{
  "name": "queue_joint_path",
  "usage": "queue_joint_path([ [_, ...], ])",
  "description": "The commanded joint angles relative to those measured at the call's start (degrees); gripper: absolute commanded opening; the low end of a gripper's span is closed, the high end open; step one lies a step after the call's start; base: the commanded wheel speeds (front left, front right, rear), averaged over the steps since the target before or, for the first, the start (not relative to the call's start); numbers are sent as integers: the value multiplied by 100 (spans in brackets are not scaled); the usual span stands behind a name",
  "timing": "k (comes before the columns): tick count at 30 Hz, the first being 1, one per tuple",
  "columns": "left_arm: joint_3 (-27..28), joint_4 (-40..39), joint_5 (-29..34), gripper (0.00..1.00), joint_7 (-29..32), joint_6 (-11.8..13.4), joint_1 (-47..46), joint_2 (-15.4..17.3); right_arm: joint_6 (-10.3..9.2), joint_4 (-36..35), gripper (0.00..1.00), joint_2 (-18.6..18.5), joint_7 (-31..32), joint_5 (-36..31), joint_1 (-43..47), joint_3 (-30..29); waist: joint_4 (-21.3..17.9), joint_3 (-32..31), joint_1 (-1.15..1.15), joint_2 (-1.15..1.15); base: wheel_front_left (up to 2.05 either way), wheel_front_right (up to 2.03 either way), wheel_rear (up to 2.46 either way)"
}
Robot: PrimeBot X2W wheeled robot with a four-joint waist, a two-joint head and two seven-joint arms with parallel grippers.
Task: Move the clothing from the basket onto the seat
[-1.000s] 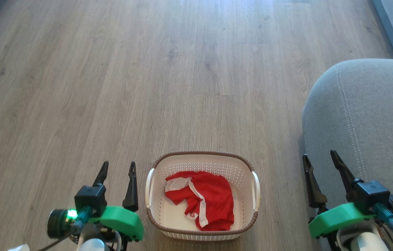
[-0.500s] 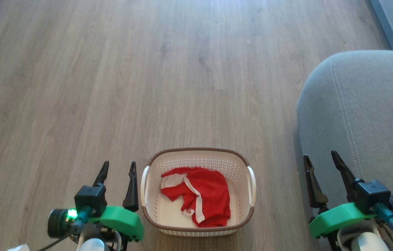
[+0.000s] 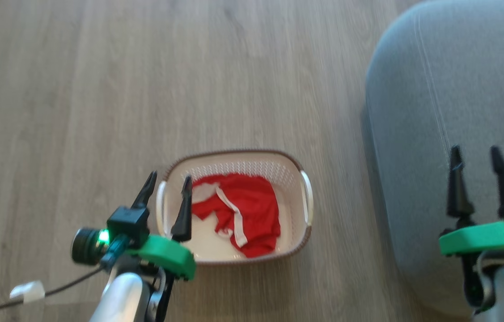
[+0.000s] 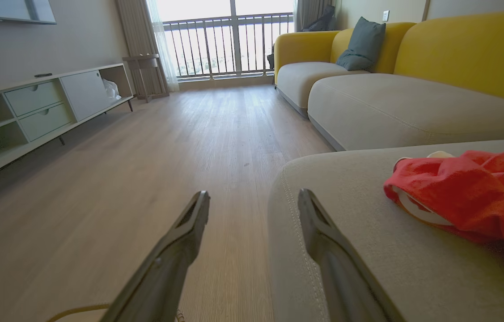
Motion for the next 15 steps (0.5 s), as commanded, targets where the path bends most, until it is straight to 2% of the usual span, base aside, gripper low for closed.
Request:
queue_joint_path([
  [1,110,-158,42,100,-29,-43,-307,0,-1,-244,100,-34,-37,80,-248,47,-310,462,0,0,0,0,0],
  [8,-71,145,297,100,-29,-287,-1000,0,-1,-617,100,-34,-37,142,-565,-237,-730,1424,0,0,0,0,0],
  [15,35,713,589,100,-29,-368,-1835,0,-1,-1166,100,-34,-37,317,-679,319,-989,2534,0,0,0,0,0],
])
